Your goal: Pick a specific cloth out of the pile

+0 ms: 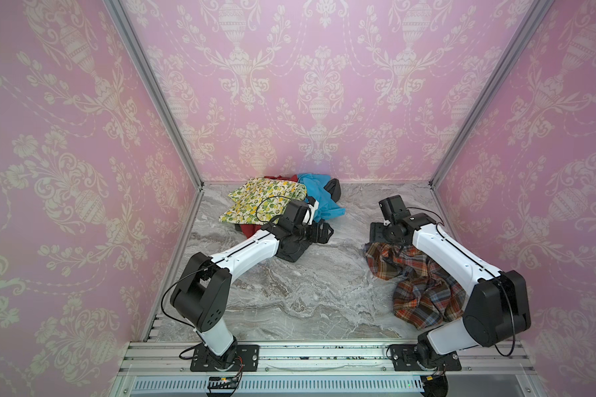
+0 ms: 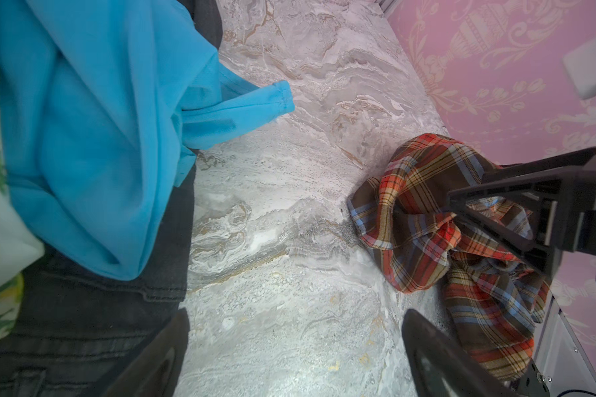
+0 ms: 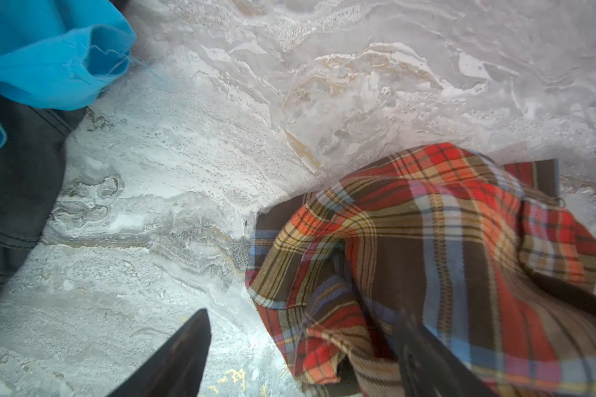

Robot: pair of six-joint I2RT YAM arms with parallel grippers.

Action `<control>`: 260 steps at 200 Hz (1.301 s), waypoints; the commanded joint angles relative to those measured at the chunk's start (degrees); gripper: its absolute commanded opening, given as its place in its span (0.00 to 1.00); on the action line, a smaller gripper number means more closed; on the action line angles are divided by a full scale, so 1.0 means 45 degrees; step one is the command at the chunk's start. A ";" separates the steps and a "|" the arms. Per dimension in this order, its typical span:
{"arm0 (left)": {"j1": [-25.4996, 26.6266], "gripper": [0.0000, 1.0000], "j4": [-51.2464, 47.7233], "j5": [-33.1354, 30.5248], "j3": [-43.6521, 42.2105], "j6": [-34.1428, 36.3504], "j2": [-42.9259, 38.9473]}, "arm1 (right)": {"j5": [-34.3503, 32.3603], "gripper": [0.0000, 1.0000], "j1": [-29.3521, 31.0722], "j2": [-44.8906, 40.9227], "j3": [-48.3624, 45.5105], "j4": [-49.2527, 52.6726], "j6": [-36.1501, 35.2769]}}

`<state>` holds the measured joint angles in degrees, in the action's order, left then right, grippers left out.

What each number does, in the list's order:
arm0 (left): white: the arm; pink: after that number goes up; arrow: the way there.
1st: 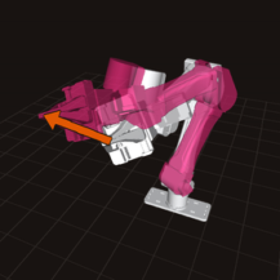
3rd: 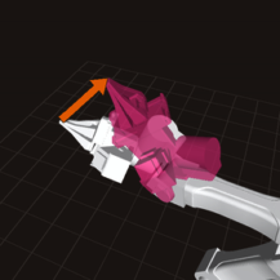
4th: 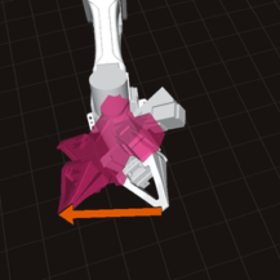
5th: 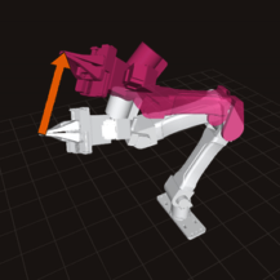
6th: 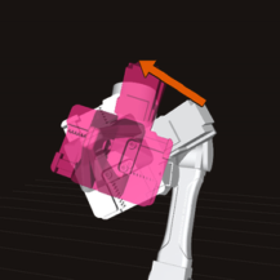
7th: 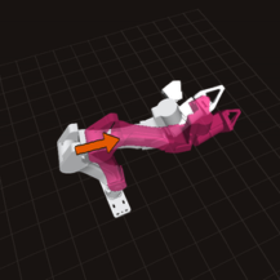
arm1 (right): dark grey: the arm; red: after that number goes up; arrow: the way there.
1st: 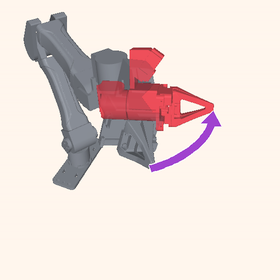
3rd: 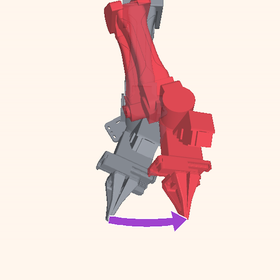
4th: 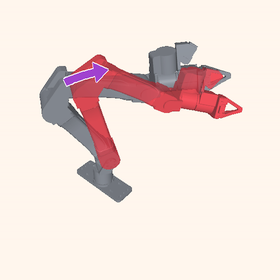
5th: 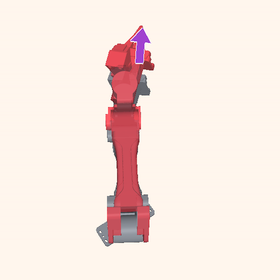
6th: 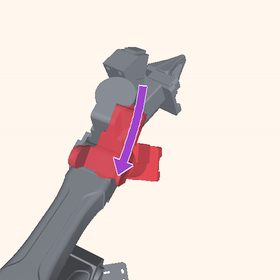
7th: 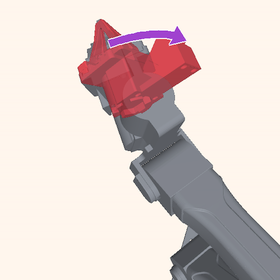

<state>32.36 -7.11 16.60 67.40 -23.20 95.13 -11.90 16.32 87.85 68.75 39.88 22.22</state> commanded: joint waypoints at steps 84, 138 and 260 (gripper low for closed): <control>-0.0353 0.98 0.0136 0.0018 -0.0904 0.0062 -0.0803 | 0.0518 0.62 0.0086 0.4350 0.1172 -0.0674 0.0526; -0.0433 0.98 0.0259 0.0021 -0.1056 0.0078 -0.0937 | -0.0030 0.00 0.0085 0.4070 0.1845 -0.0560 0.0228; -0.0438 0.98 0.0528 0.0139 -0.1158 0.0047 -0.0850 | -0.3069 0.00 -0.0179 -0.3490 0.2001 0.3670 0.0422</control>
<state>30.85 -5.10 16.64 63.31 -23.27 92.55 -21.32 15.62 79.48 84.60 47.40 19.79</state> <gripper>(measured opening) 0.977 0.043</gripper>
